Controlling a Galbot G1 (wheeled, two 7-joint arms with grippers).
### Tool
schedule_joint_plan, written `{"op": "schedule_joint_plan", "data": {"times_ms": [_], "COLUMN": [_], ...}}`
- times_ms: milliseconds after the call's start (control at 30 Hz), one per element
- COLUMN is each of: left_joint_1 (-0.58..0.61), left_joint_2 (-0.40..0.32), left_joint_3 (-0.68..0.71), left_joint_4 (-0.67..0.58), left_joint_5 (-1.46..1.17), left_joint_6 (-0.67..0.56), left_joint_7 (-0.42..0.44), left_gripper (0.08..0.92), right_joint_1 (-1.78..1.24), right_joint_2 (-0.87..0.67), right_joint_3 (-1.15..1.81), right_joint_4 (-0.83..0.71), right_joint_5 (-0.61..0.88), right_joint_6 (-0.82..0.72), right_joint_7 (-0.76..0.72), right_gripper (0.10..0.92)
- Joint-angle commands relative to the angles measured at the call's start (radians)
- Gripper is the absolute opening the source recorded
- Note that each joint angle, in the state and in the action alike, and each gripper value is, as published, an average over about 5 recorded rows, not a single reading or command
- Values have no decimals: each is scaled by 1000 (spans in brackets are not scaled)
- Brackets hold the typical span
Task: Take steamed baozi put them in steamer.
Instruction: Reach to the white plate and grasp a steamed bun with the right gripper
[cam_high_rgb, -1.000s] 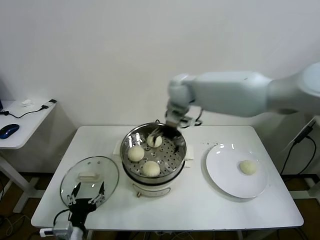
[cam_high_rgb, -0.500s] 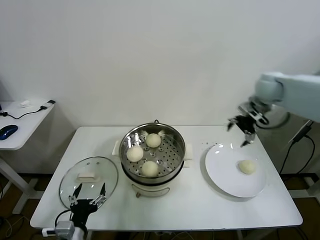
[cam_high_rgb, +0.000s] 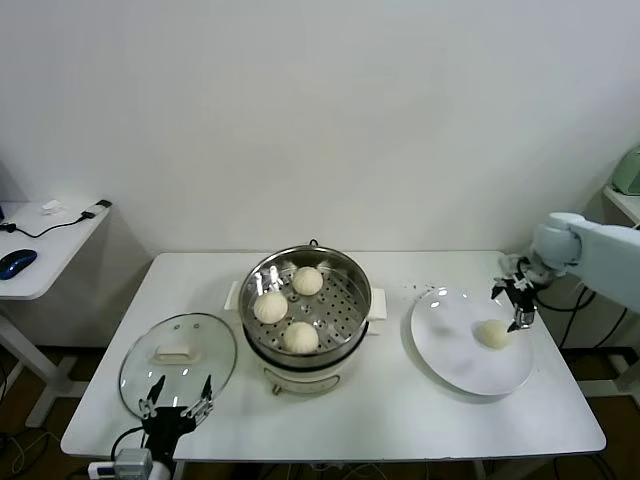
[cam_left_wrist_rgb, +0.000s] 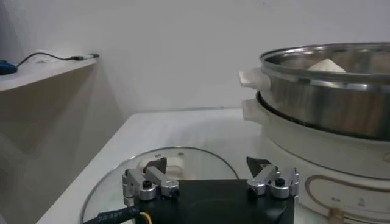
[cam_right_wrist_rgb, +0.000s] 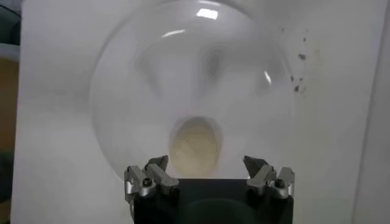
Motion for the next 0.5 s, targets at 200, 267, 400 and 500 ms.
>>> {"op": "schedule_joint_plan", "data": {"times_ms": [200,267,400,500], "left_joint_1": [2,2,1,-1], "left_joint_2": [-4,-4,-4,-4], "left_joint_3": [0,0,0,-1], "left_joint_4": [5,7,9,10], "left_joint_5": [7,7,7,6], "left_joint_6": [2,1,1,1], "left_joint_7": [1,1,1,1], "left_gripper": [823,823,823,823], "right_joint_1": [-245,-249,-247,-244], "right_joint_2": [42,53,71,76], "right_joint_3": [205,214,216,208], "right_joint_4": [-147,-155,-164,-164], "right_joint_5": [-80,-78,-70,-67], "right_joint_6": [-49,-48,-47,-47], "right_joint_7": [25,24,30,28], "right_gripper": [823,823,823,816]}}
